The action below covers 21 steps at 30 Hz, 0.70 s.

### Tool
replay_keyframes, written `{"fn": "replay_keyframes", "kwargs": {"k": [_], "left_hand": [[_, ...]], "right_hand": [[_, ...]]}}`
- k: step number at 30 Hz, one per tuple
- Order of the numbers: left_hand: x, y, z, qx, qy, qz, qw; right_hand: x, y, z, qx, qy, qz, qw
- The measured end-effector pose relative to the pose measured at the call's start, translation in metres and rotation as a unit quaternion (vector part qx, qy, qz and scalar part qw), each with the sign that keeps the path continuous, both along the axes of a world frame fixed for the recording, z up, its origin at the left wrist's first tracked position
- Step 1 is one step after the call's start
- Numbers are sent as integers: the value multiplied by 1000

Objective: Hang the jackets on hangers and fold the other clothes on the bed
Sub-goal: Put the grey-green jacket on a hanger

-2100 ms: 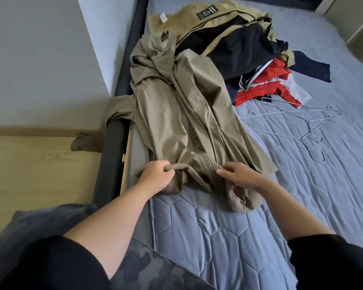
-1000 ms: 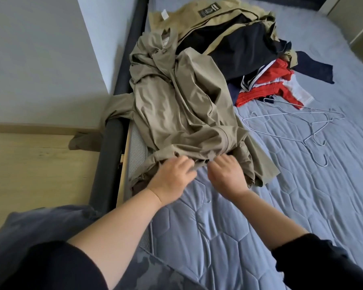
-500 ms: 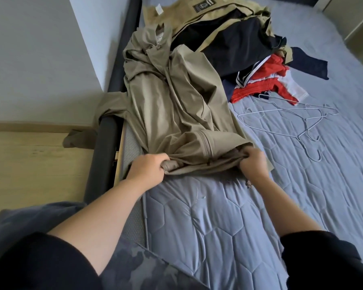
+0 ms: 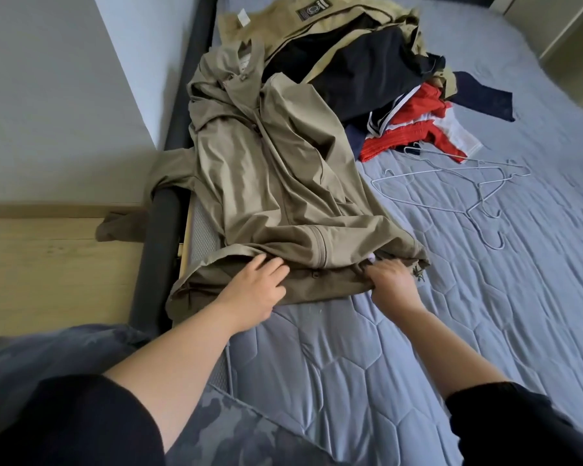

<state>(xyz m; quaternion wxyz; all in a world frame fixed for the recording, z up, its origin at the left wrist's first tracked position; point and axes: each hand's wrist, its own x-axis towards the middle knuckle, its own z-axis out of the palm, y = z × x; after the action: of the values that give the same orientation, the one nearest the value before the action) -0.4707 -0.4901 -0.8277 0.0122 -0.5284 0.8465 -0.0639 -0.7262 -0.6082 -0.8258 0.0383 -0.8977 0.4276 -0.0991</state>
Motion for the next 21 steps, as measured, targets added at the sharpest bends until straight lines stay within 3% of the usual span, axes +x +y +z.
{"fn": "replay_keyframes", "kwargs": {"k": [2, 3, 5, 7, 10, 12, 14, 16, 18, 21], "left_hand": [[-3, 0, 1, -35, 9, -32, 999], [-4, -1, 1, -58, 26, -30, 998], [-5, -4, 4, -91, 52, 31, 994], [-1, -7, 8, -91, 63, 132, 985], [10, -6, 4, -14, 77, 245, 966], [17, -7, -2, 23, 85, 278, 957], [19, -8, -2, 28, 96, 287, 953], [20, -7, -3, 44, 105, 292, 950], [21, -5, -5, 71, 177, 309, 932], [26, -9, -3, 126, 364, 358, 851]], "right_hand": [[-6, -1, -4, 124, 18, -83, 989], [-9, 1, -6, 159, -41, -152, 975], [-15, 5, -6, 122, -179, -227, 950], [-14, 6, -5, 17, -209, -225, 951], [2, -1, -6, -14, -94, -148, 984], [18, -3, -8, -7, 25, -83, 996], [35, -3, -10, -7, 78, -59, 995], [49, -5, -7, -7, 30, -56, 998], [58, -7, 1, 18, -88, -47, 995], [65, -12, 17, 191, -185, -108, 958]]}}
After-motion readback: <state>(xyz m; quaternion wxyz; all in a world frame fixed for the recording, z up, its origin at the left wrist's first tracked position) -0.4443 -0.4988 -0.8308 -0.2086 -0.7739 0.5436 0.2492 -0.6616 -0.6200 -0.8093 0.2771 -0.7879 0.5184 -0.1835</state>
